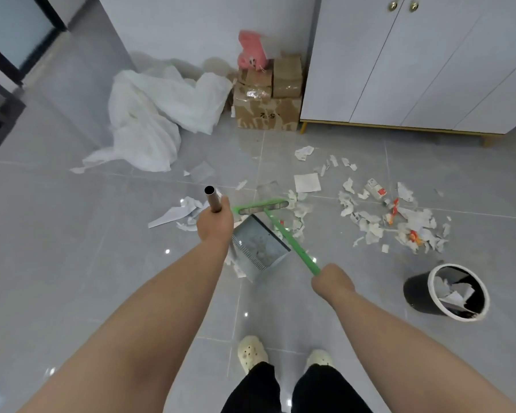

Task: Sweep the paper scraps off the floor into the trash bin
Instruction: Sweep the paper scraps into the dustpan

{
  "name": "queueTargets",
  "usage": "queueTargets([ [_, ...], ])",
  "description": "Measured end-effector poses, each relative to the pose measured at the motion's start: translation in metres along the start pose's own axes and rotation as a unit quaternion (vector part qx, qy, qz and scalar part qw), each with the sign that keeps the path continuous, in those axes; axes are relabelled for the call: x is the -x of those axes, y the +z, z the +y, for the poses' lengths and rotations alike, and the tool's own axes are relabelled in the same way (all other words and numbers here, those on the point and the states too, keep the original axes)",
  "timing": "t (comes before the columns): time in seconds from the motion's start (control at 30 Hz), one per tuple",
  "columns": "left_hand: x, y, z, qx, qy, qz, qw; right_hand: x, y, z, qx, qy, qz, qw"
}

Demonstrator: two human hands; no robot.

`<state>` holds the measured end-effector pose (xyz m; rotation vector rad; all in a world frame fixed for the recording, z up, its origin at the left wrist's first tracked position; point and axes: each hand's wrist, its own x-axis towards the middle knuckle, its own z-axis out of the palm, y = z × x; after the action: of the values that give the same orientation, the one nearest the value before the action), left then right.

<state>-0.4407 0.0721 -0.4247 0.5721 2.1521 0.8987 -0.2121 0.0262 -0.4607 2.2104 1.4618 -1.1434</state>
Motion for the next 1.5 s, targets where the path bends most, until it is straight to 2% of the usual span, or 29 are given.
queueTargets([
  [0.37, -0.132, -0.044, 0.028, 0.009, -0.052, 0.067, 0.996, -0.08, -0.006, -0.142, 0.087, -0.073, -0.037, 0.993],
  [0.67, -0.239, -0.107, 0.057, -0.11, -0.024, 0.079, 0.99, -0.126, 0.0, -0.287, 0.135, -0.098, -0.041, 0.985],
  [0.83, -0.324, -0.147, 0.061, -0.167, -0.014, 0.067, 0.984, -0.157, 0.038, -0.388, 0.138, -0.103, -0.024, 0.985],
  [1.0, -0.415, -0.188, 0.051, -0.193, 0.008, 0.041, 0.98, -0.197, 0.106, -0.495, 0.123, -0.089, -0.01, 0.988],
  [1.1, -0.444, -0.204, 0.035, -0.201, 0.025, 0.027, 0.979, -0.214, 0.139, -0.534, 0.133, -0.081, -0.031, 0.987],
  [1.27, -0.473, -0.22, 0.013, -0.191, 0.041, 0.011, 0.981, -0.229, 0.163, -0.525, 0.166, -0.076, -0.002, 0.983],
  [1.5, -0.468, -0.225, 0.016, -0.179, 0.05, 0.019, 0.982, -0.22, 0.125, -0.454, 0.238, -0.035, 0.014, 0.97],
])
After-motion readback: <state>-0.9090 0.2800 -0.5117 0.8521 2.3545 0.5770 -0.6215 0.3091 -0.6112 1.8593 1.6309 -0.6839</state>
